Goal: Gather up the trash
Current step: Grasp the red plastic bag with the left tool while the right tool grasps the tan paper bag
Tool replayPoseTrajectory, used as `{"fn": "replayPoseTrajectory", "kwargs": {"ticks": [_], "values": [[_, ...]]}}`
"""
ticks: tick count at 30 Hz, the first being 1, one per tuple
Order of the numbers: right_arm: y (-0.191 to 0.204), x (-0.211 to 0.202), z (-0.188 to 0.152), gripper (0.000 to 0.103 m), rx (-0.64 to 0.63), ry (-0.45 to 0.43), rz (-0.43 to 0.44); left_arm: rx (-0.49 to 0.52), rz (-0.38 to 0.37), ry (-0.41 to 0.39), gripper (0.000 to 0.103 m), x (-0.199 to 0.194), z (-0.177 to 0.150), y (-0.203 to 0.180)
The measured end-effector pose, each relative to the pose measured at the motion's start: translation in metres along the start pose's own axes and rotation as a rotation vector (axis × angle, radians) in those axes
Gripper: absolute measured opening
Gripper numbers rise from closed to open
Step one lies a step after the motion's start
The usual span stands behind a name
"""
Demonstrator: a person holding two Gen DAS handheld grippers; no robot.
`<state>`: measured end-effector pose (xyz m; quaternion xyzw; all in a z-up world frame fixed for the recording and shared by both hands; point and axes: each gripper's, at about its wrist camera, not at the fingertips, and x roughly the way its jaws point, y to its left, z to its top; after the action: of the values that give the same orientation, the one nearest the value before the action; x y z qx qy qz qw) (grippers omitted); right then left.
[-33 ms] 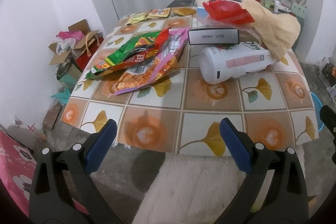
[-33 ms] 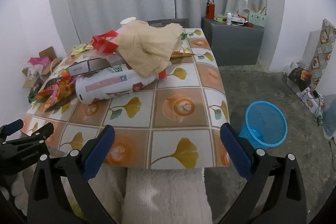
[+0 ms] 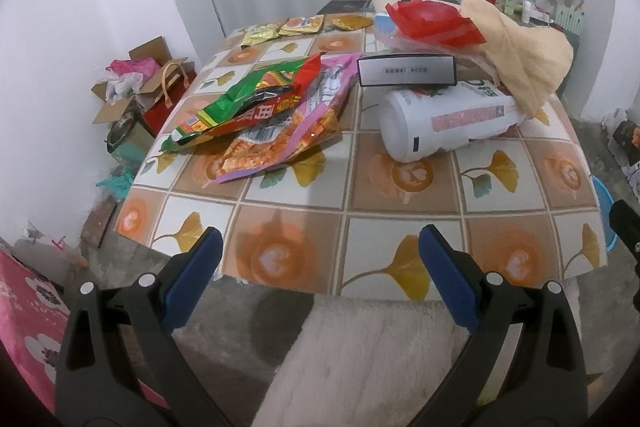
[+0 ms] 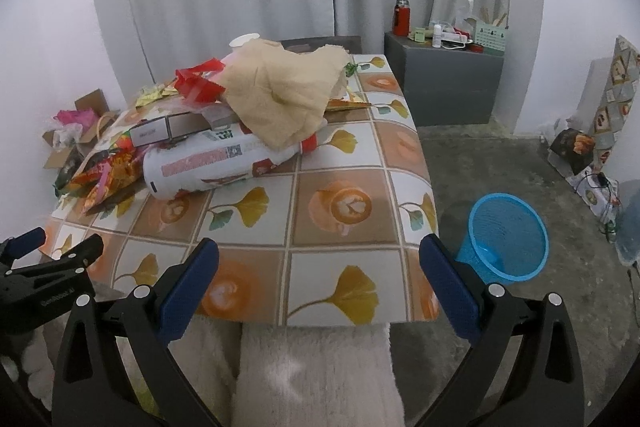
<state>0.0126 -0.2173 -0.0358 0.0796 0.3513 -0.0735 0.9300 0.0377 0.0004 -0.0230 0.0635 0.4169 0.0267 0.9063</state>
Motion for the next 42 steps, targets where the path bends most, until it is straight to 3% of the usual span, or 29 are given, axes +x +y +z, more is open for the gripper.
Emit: {"fn": "replayPoseTrajectory", "kwargs": {"ticks": [6, 13, 18, 23, 29, 36, 42], "values": [[-0.009, 0.014, 0.005, 0.097, 0.028, -0.015, 0.025, 0.006, -0.055, -0.076, 0.094, 0.003, 0.012, 0.001], [-0.025, 0.032, 0.003, 0.097, 0.076, -0.013, 0.061, -0.044, -0.217, -0.227, 0.094, -0.004, 0.039, 0.01], [-0.04, 0.041, 0.004, 0.097, 0.107, -0.035, 0.087, -0.084, -0.328, -0.263, 0.094, -0.003, 0.07, 0.011], [-0.052, 0.045, 0.013, 0.097, 0.125, -0.079, 0.125, -0.178, -0.509, -0.216, 0.094, 0.009, 0.119, 0.012], [-0.055, 0.042, 0.049, 0.097, 0.085, -0.179, 0.186, -0.164, -0.537, -0.204, 0.094, 0.025, 0.162, -0.001], [-0.028, 0.062, 0.11, 0.091, -0.064, -0.233, 0.263, -0.227, -0.656, 0.104, 0.074, 0.094, 0.192, -0.013], [-0.031, 0.104, 0.153, 0.091, -0.08, -0.166, 0.354, -0.212, -0.632, 0.202, 0.055, 0.13, 0.191, -0.024]]}}
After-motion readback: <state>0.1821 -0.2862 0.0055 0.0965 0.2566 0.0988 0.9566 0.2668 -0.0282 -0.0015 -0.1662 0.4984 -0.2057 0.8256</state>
